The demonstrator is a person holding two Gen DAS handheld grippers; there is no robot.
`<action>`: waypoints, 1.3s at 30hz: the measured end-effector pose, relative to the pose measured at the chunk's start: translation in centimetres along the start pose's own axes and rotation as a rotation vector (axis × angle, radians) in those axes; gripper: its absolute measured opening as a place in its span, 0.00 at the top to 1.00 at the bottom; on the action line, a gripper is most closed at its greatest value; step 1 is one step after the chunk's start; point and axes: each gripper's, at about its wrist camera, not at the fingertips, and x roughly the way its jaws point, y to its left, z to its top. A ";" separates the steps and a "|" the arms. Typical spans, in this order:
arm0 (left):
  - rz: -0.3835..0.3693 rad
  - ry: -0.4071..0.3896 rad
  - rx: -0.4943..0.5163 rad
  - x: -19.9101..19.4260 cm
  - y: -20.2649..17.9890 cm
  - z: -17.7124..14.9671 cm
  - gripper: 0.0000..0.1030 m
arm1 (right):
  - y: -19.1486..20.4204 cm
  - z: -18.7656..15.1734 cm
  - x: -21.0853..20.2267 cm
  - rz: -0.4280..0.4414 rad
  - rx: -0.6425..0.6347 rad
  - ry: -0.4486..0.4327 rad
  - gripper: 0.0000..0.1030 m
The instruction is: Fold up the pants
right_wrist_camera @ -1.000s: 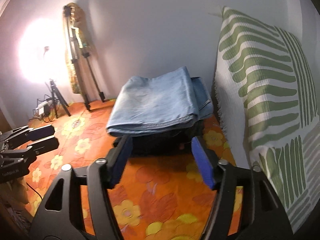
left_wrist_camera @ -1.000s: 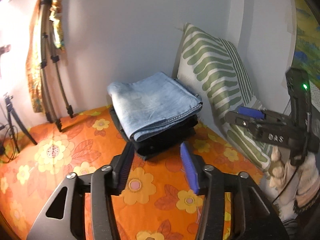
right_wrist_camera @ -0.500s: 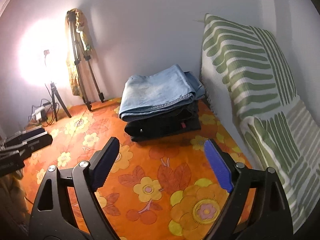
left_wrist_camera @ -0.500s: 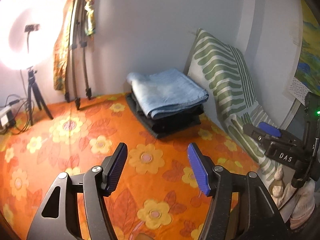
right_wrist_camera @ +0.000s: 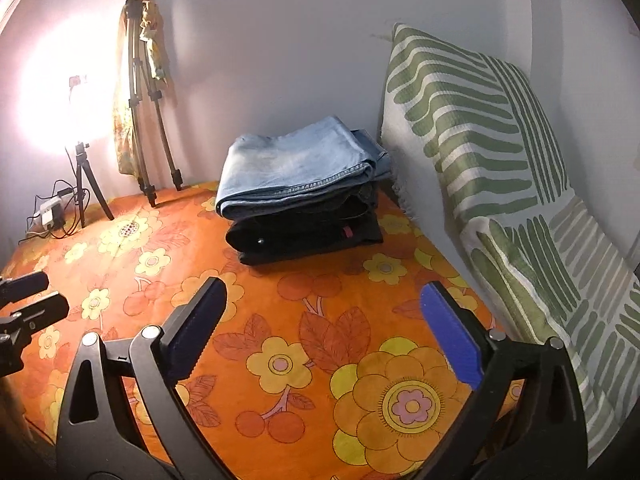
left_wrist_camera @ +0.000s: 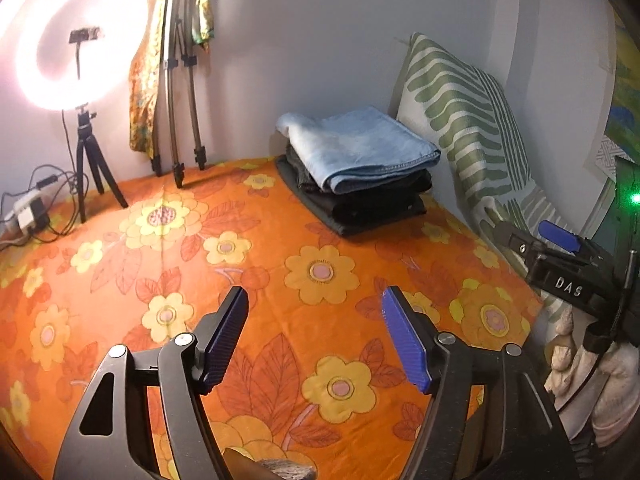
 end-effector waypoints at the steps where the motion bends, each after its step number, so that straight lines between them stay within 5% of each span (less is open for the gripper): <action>1: 0.005 0.000 0.003 0.0 0.0 -0.1 0.33 | -0.1 0.0 -0.1 0.000 0.009 -0.006 0.03; 39: 0.019 -0.009 -0.008 -0.9 -0.2 -0.4 0.32 | 1.0 0.6 -0.2 0.017 0.002 -0.022 0.01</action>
